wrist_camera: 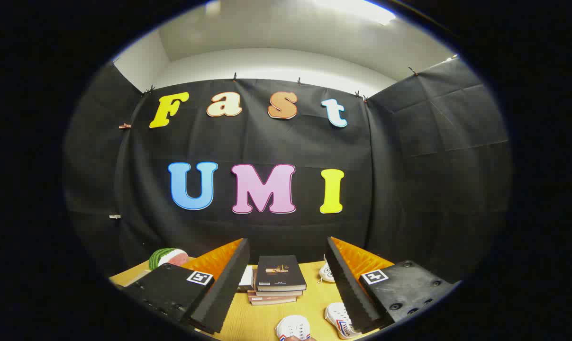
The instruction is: Open the storage box then place both shoes into the box .Put the left shoe in first, then the right shoe, with the right side of both shoes facing outward in a uniform manner.
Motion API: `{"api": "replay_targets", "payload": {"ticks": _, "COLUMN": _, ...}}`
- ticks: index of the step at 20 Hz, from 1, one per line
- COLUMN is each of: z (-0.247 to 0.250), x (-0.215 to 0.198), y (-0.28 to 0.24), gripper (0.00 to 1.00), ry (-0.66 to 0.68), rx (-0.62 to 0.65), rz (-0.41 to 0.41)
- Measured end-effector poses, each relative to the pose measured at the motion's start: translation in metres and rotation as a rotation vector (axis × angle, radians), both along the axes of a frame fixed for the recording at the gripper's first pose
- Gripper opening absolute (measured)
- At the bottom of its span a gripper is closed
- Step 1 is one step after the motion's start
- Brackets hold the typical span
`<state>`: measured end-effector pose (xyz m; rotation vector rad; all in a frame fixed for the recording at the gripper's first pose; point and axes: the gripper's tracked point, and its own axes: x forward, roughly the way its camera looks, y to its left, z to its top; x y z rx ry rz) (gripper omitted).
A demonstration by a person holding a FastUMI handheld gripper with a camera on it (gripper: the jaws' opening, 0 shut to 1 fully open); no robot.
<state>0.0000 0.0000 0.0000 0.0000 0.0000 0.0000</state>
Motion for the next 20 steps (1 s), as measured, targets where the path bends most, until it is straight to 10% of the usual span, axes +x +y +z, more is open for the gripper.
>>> {"api": "replay_targets", "payload": {"ticks": 20, "z": -0.023, "x": -0.014, "y": 0.026, "gripper": 0.97, "ry": 0.070, "rx": -0.001, "rz": 0.035}}
